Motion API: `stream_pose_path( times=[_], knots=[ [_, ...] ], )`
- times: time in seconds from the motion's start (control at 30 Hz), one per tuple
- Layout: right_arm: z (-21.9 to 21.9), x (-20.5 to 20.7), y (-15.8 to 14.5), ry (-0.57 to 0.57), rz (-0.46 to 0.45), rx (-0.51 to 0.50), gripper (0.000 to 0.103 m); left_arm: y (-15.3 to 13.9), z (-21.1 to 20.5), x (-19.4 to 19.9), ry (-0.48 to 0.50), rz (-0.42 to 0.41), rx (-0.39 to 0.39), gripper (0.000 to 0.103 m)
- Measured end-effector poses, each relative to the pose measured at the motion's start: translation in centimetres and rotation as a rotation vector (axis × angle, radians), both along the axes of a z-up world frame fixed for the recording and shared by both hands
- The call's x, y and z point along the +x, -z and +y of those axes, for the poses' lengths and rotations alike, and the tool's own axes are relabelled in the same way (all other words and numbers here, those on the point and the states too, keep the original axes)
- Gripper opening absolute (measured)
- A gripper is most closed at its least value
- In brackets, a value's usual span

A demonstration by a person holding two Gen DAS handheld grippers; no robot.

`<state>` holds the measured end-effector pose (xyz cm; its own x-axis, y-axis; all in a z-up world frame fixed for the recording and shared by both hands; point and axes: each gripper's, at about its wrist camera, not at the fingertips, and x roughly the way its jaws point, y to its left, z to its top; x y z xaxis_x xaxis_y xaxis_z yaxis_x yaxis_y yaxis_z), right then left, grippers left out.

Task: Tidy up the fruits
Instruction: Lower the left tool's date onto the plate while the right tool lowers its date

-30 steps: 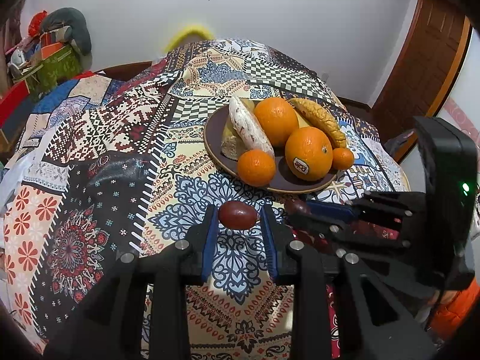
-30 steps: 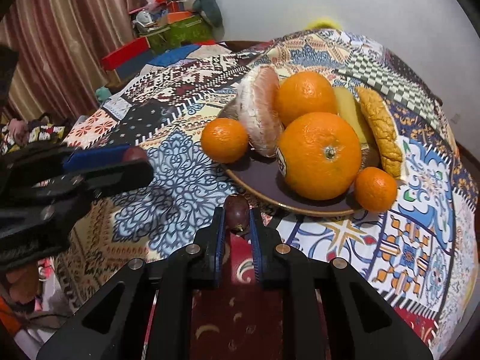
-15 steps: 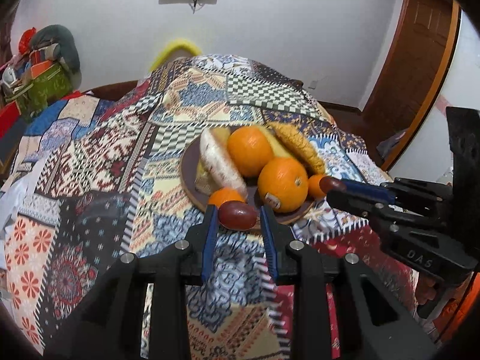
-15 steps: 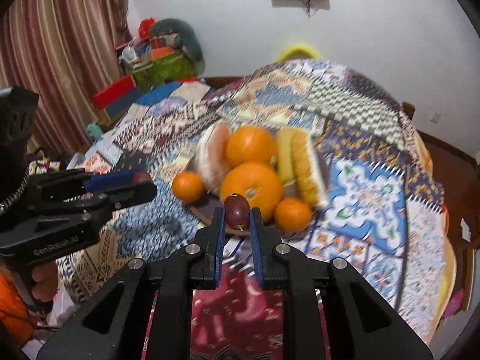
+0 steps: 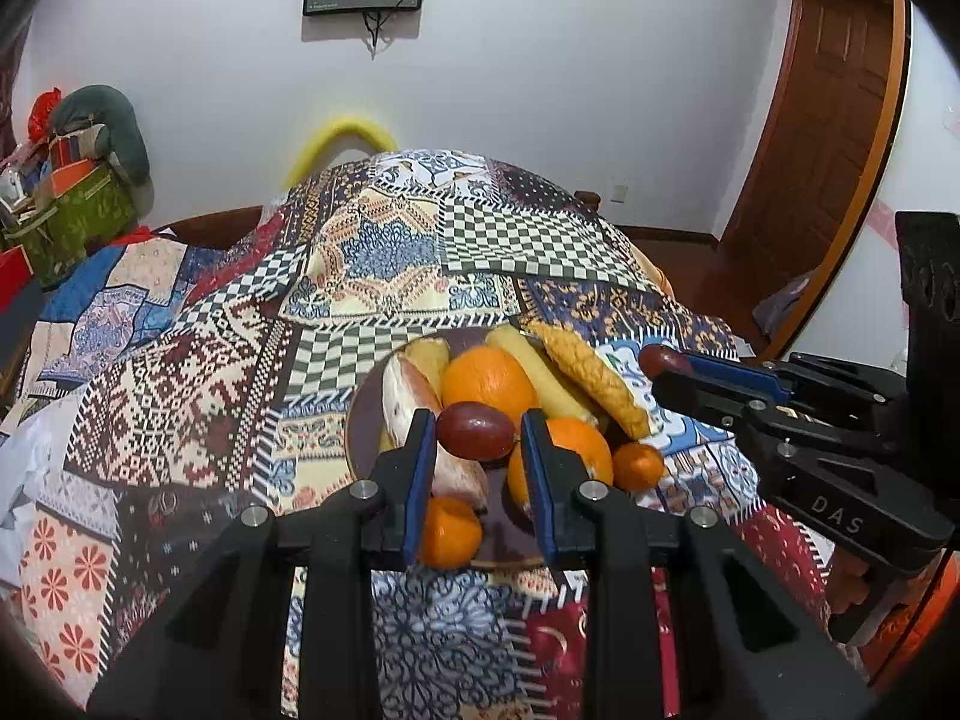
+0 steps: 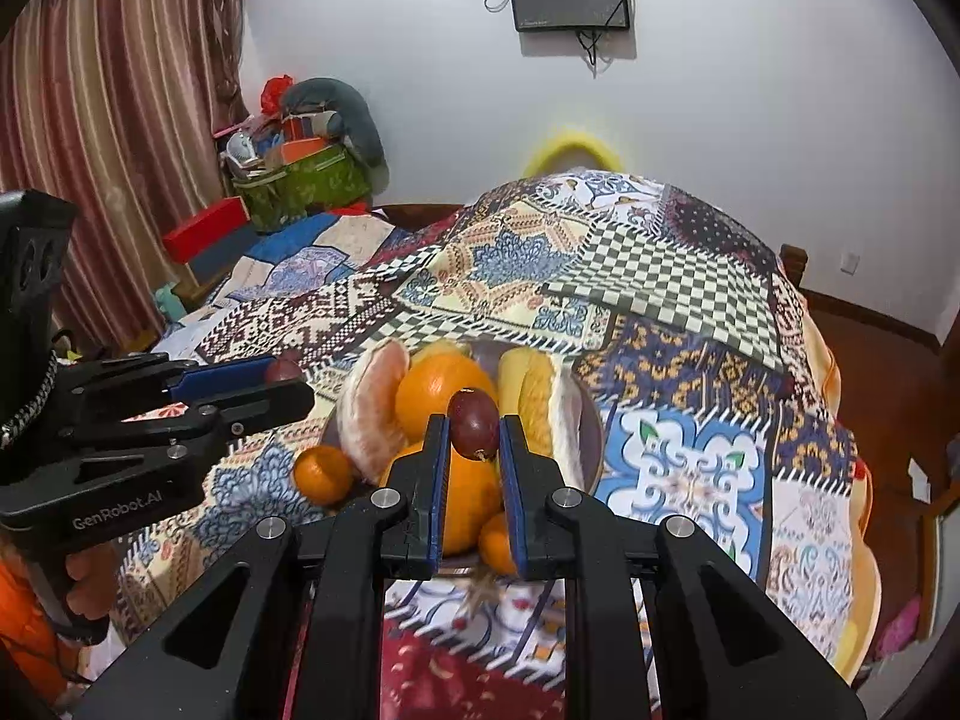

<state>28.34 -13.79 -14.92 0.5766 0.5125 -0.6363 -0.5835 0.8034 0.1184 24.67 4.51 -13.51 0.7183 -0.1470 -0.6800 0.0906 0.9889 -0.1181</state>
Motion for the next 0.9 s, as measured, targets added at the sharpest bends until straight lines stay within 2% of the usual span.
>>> stream_pose_path(
  times=[0.67,0.9],
  knots=[
    [1.5,2.4,2.6,-0.025,0.03,-0.05,0.016,3.5,-0.1,3.5,0.008,0.077,0.006,0.029],
    [1.8,2.3,3.3,-0.041,0.041,-0.087,0.016,3.6,0.0,3.6,-0.002,0.073,0.012,0.038]
  ],
)
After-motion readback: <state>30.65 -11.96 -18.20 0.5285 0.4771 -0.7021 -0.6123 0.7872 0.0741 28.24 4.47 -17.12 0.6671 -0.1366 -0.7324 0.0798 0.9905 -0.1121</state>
